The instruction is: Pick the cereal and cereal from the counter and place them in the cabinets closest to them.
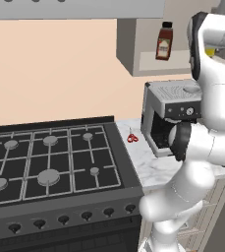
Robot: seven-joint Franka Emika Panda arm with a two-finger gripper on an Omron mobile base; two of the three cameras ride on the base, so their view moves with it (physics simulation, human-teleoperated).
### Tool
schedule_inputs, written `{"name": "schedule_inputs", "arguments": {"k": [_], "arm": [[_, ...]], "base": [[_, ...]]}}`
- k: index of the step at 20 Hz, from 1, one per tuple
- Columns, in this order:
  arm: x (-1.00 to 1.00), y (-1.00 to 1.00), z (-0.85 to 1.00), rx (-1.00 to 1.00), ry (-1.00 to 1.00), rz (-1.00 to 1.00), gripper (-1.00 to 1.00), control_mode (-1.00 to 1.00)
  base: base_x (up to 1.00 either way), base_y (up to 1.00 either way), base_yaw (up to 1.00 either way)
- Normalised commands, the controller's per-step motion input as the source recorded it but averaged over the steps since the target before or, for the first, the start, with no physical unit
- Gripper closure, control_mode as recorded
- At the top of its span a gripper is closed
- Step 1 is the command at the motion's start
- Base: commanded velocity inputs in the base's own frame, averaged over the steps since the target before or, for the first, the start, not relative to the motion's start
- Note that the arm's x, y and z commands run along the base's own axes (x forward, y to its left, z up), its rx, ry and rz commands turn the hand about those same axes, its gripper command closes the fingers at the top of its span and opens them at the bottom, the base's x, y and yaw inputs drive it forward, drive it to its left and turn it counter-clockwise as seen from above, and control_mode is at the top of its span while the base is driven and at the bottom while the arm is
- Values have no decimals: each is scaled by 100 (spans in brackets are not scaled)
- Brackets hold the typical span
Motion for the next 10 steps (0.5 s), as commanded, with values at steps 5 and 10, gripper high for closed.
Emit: {"name": "schedule_inputs", "arguments": {"k": [5, 10], "arm": [[41, -16, 4, 7, 0, 0, 100, -100], [32, -14, 0, 2, 0, 0, 100, -100]], "base": [[0, 0, 0], [0, 0, 0]]}}
